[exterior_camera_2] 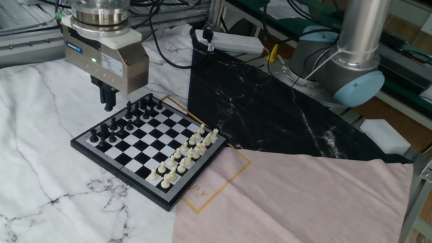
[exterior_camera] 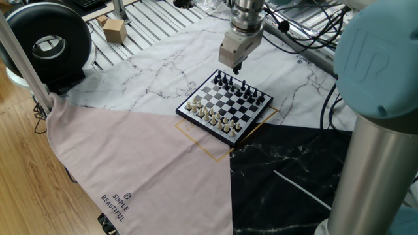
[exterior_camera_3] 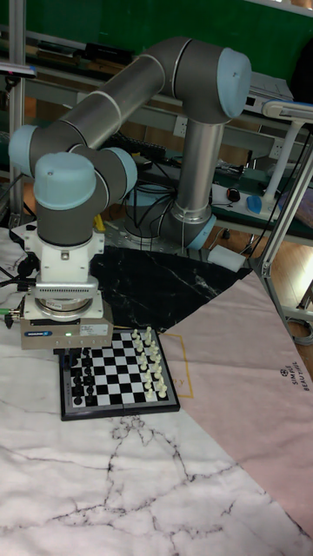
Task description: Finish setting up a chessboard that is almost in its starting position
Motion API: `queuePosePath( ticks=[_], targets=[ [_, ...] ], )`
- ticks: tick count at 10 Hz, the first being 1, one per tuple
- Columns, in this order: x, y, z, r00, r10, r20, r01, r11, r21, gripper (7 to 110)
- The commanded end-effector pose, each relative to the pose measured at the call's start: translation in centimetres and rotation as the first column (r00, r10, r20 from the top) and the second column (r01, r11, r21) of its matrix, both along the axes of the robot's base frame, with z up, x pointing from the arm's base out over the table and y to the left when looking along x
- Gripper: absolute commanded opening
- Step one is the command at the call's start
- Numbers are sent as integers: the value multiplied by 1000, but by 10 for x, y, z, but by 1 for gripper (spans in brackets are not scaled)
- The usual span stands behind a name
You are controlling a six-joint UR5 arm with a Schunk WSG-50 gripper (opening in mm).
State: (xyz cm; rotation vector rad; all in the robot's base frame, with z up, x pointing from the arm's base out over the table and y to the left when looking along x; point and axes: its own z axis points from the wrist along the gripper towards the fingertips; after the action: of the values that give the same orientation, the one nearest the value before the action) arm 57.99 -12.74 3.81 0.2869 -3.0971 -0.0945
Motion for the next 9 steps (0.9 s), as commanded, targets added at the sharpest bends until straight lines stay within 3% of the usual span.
queuePosePath(
  ticks=[1,5,9],
  targets=[
    [-7,-3,-1,1000,-13,-26,13,1000,8,7],
    [-5,-7,-2,1000,-18,-20,18,1000,-14,7],
    [-11,10,-17,999,-26,-39,25,999,-28,7]
  ],
)
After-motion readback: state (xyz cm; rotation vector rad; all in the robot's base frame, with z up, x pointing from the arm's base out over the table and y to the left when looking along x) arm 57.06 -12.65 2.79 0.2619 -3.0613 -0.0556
